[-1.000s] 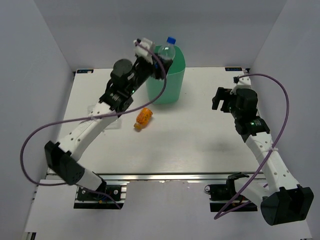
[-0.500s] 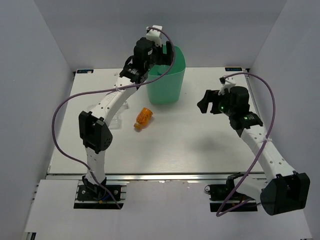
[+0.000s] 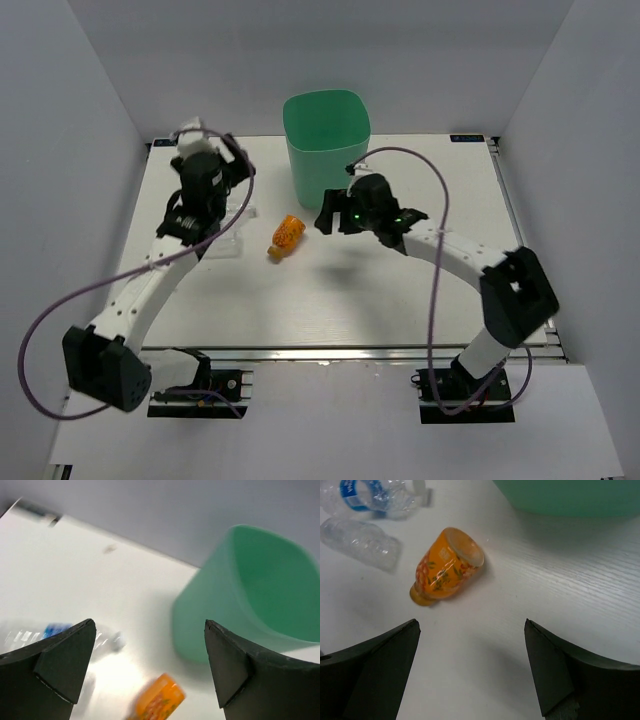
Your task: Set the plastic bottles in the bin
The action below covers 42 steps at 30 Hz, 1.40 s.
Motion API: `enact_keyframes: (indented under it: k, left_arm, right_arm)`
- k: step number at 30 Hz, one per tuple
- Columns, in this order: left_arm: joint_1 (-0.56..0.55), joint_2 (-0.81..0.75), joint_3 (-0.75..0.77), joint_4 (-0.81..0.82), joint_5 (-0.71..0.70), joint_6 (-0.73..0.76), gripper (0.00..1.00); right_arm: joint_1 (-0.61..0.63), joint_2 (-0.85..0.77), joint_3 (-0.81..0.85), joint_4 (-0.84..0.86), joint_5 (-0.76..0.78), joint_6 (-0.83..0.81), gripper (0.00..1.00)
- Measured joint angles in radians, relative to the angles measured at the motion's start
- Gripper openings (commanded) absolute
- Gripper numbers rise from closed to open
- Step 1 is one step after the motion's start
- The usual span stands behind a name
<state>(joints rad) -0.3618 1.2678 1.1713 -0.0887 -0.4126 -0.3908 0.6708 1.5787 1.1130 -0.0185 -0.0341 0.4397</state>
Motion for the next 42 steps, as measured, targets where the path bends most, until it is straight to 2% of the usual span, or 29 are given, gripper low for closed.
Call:
enact_keyframes:
  k: [4, 9, 12, 15, 18, 19, 21, 22, 25, 29, 33, 35, 38, 42]
  left_arm:
    - [0.013, -0.137, -0.234, -0.116, -0.173, -0.227, 0.98]
    - [0.012, -0.269, -0.438, -0.261, -0.293, -0.475, 0.98]
    - [0.012, -0.379, -0.526, -0.274, -0.338, -0.536, 0.98]
    - [0.012, -0.467, -0.569, -0.272, -0.373, -0.565, 0.98]
    - [0.012, -0.5, -0.575, -0.271, -0.402, -0.591, 0.98]
    - [0.012, -0.5, -0.575, -0.272, -0.412, -0.6, 0.98]
    - [0.011, -0.491, -0.575, -0.283, -0.427, -0.62, 0.98]
    - [0.011, -0.481, -0.574, -0.293, -0.436, -0.628, 0.98]
    - [0.011, -0.441, -0.573, -0.332, -0.454, -0.653, 0.98]
    - [0.011, -0.406, -0.572, -0.363, -0.469, -0.673, 0.98]
    - [0.011, -0.399, -0.568, -0.363, -0.471, -0.687, 0.98]
    - [0.011, -0.387, -0.56, -0.365, -0.47, -0.691, 0.98]
    - [0.011, -0.36, -0.538, -0.366, -0.467, -0.694, 0.98]
    - [0.011, -0.318, -0.521, -0.348, -0.455, -0.695, 0.98]
  right_arm:
    - [0.072, 0.211, 0.095, 0.064, 0.087, 0.119, 0.89]
    - [0.138, 0.391, 0.206, 0.13, 0.129, 0.228, 0.89]
    - [0.15, 0.505, 0.326, 0.13, 0.122, 0.271, 0.89]
    - [0.15, 0.597, 0.408, 0.133, 0.12, 0.319, 0.84]
    - [0.149, 0.65, 0.443, 0.134, 0.118, 0.361, 0.66]
    - [0.149, 0.657, 0.449, 0.14, 0.118, 0.371, 0.55]
    - [0.149, 0.665, 0.463, 0.133, 0.122, 0.375, 0.4]
    - [0.149, 0.668, 0.47, 0.132, 0.121, 0.372, 0.25]
    - [0.149, 0.668, 0.472, 0.14, 0.082, 0.34, 0.1]
    - [0.149, 0.595, 0.377, 0.21, -0.019, 0.229, 0.08]
    - [0.158, 0.389, 0.262, 0.216, -0.128, 0.069, 0.06]
    - [0.163, 0.267, 0.257, 0.218, -0.159, -0.029, 0.07]
    - [0.171, 0.121, 0.323, 0.197, -0.132, -0.177, 0.13]
    - [0.154, 0.072, 0.5, 0.22, 0.0, -0.386, 0.15]
